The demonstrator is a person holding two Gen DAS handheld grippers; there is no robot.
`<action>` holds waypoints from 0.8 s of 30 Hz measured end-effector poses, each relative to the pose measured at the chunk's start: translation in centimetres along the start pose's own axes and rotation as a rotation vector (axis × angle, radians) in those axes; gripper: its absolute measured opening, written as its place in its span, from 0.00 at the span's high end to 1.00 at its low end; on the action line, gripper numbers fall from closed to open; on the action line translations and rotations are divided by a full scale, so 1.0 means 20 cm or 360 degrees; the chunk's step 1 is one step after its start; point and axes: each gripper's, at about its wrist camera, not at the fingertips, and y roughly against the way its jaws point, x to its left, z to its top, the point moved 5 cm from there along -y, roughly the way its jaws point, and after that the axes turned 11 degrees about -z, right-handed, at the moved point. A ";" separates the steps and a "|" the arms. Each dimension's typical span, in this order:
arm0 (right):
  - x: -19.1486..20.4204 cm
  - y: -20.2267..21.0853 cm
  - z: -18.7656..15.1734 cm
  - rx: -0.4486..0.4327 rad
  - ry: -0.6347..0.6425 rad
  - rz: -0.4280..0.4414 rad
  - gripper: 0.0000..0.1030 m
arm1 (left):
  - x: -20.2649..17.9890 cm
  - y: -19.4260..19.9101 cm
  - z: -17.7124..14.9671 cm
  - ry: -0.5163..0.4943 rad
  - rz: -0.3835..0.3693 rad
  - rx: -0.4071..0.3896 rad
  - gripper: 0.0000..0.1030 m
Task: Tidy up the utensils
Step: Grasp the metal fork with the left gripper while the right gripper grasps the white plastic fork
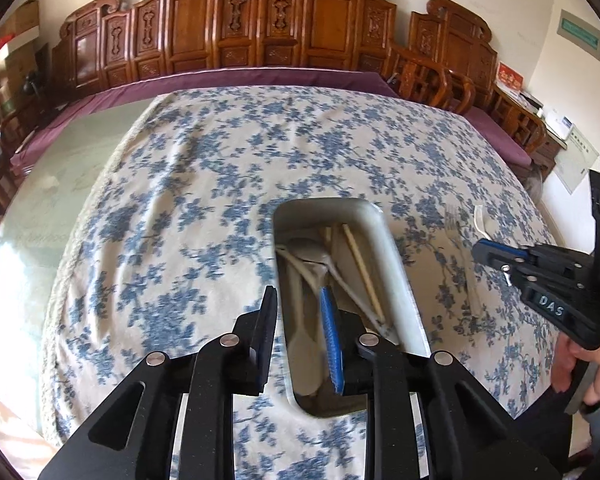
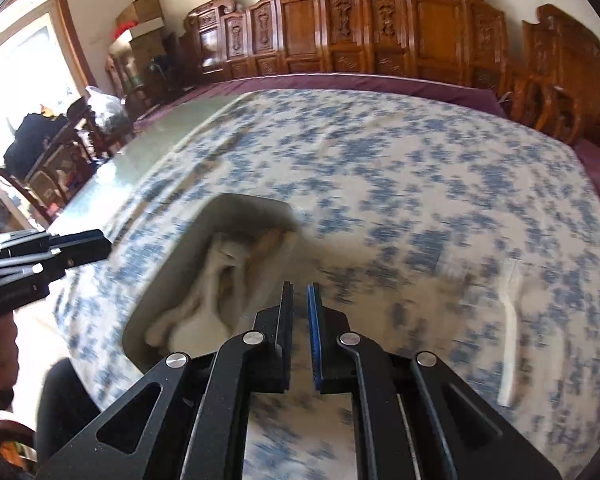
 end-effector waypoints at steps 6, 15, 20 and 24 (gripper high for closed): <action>-0.32 -0.01 -0.09 0.0020 -0.0077 -0.0130 0.78 | -0.15 -0.12 0.03 -0.0056 -0.0039 0.0043 0.66; -0.69 -0.16 -0.17 0.0100 -0.0142 -0.0262 0.75 | -0.35 -0.27 0.08 -0.0134 -0.0075 0.0095 0.52; -0.78 -0.28 -0.19 0.0164 -0.0132 -0.0275 0.75 | -0.45 -0.38 0.10 -0.0160 -0.0086 0.0137 0.52; -0.81 -0.37 -0.19 0.0221 -0.0132 -0.0275 0.75 | -0.51 -0.47 0.11 -0.0187 -0.0098 0.0171 0.52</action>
